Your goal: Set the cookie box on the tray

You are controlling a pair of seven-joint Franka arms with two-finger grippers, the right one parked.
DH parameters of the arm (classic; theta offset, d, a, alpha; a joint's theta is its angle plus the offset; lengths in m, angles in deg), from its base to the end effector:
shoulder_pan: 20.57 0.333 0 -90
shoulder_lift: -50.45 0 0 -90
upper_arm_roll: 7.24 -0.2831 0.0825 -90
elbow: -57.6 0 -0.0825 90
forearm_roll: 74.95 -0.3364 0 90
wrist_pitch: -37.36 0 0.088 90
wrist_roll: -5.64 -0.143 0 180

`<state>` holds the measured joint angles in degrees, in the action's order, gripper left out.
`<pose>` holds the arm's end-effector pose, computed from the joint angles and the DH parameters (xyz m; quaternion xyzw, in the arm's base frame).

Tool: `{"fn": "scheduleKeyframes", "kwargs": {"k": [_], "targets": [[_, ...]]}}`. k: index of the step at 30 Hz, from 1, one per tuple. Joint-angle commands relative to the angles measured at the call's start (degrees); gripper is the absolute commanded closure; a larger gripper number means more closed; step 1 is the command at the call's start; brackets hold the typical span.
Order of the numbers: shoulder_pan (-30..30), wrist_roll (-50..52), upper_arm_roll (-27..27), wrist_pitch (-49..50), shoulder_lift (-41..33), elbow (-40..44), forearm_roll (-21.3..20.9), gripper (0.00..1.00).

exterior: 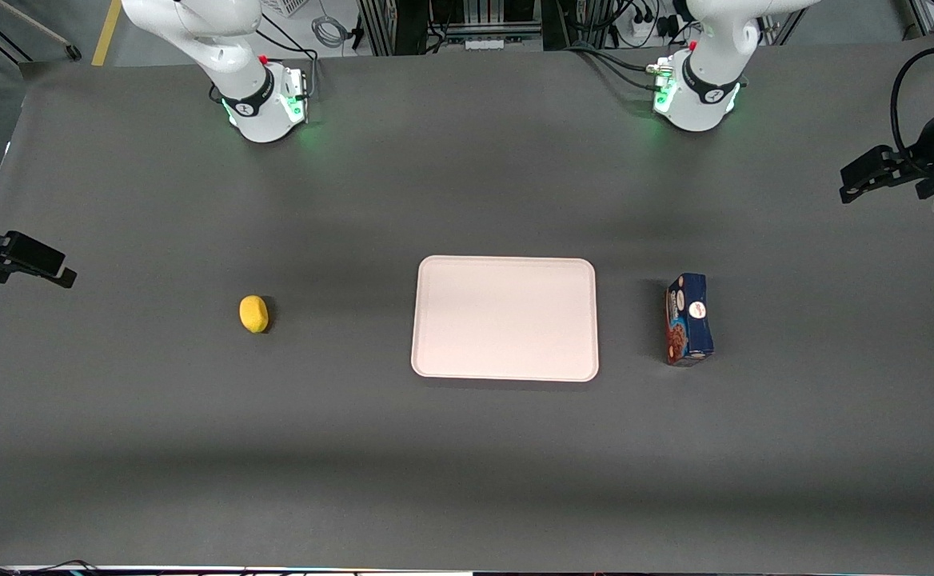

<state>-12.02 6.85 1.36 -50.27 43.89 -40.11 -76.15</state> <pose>0.4669 -0.0006 0.5507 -0.9993 -0.0110 0.0311 0.0193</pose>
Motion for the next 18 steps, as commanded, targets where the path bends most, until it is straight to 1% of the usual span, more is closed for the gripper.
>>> {"fn": "scheduleKeyframes", "kwargs": {"k": [1,15,18], "targets": [[-0.65,-0.59,-0.43,1.41,0.76,1.82,0.15,0.00],[-0.65,-0.06,-0.34,1.76,0.68,3.31,0.32,0.00],[-0.74,0.02,-0.34,2.98,0.68,4.89,1.54,0.00]]}}
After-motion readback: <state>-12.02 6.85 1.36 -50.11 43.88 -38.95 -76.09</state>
